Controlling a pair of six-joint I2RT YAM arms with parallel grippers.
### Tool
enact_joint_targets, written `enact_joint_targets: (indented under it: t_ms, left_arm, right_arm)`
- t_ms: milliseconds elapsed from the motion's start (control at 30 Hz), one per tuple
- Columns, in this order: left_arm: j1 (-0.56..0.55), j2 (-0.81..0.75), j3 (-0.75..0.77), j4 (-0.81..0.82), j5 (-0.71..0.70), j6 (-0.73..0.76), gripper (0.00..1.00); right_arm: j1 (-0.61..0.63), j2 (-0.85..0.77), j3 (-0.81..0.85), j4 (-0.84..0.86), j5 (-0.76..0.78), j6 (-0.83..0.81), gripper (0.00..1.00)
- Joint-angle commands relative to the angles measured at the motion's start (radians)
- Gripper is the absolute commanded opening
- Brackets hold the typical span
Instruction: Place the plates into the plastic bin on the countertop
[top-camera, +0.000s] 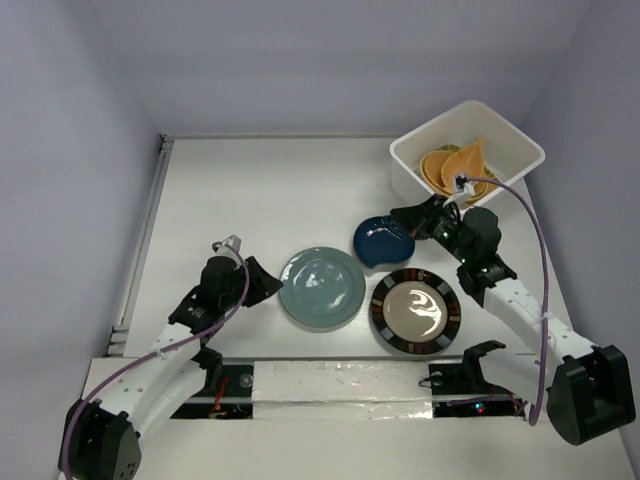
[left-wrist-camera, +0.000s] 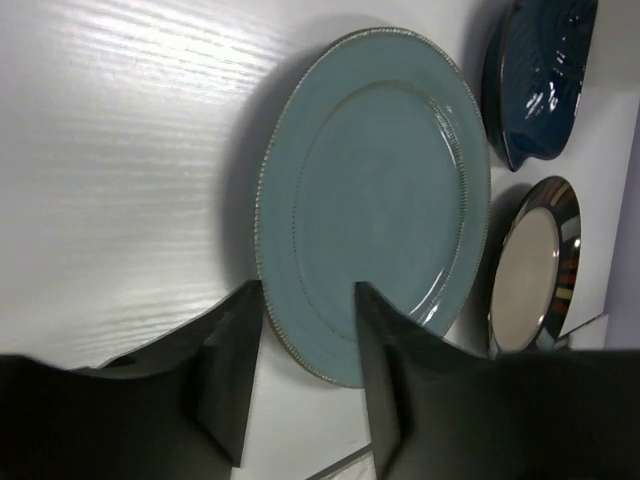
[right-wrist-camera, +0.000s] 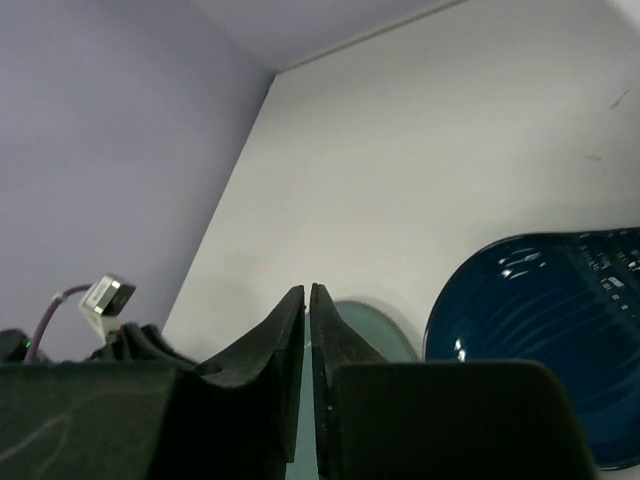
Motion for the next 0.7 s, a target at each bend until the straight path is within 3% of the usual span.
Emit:
enact_joint_targets:
  t_ms: [0,133,200,667]
  left_arm:
    - [-0.004,-0.013,-0.028,0.089,-0.016,-0.093,0.41]
    - [-0.004,0.036,-0.061,0.134,-0.042,-0.092,0.56]
    - [-0.004,0.077,-0.082,0.189,-0.025,-0.085,0.57]
    - [-0.004,0.257,-0.183,0.520,0.071,-0.055,0.48]
  right_arm:
    - [0.032,-0.003,-0.019,0.089,-0.093,-0.038,0.14]
    - [0.050,0.030,-0.035,0.137,-0.180,-0.041,0.18]
    - [0.059,0.042,-0.040,0.154,-0.199,-0.044,0.19]
    - [0.078,0.080,-0.055,0.201,-0.220,-0.037,0.21]
